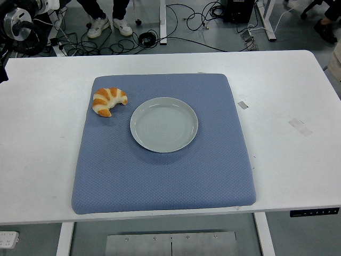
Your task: Place the bread on the table
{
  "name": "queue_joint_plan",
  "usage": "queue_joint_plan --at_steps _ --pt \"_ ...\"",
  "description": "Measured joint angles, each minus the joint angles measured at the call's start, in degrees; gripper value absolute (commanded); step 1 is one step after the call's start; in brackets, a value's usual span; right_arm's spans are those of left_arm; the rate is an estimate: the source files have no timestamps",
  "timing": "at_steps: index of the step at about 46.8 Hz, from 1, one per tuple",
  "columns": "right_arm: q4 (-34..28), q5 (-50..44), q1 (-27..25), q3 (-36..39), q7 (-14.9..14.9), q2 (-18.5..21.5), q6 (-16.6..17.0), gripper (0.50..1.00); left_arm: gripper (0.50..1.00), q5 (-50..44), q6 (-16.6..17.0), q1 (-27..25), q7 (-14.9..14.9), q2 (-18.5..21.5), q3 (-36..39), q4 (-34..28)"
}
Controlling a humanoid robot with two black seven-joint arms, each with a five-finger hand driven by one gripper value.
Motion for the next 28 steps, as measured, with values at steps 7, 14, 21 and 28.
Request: queue_joint_plan --at_steps 7,14,21,28 --pt "0.0 0.0 0.0 0.0 0.0 0.0 0.0 1.000 0.942 -0.2 0.1 0.2 0.0 0.1 -2.5 1.0" --pt "0.0 0.0 0.0 0.0 0.0 0.0 0.0 1.000 0.942 -2.2 0.1 0.8 0.0 0.2 -3.7 2.3" --pt "0.3 0.0 0.0 0.1 0.0 0.0 0.0 1.000 0.942 -3.0 0.1 1.2 0.0 0.2 -3.7 2.5" --pt "1.1 0.0 0.0 0.2 0.0 0.0 0.1 1.000 0.942 -3.0 0.0 1.5 0.0 0.1 -3.7 2.5"
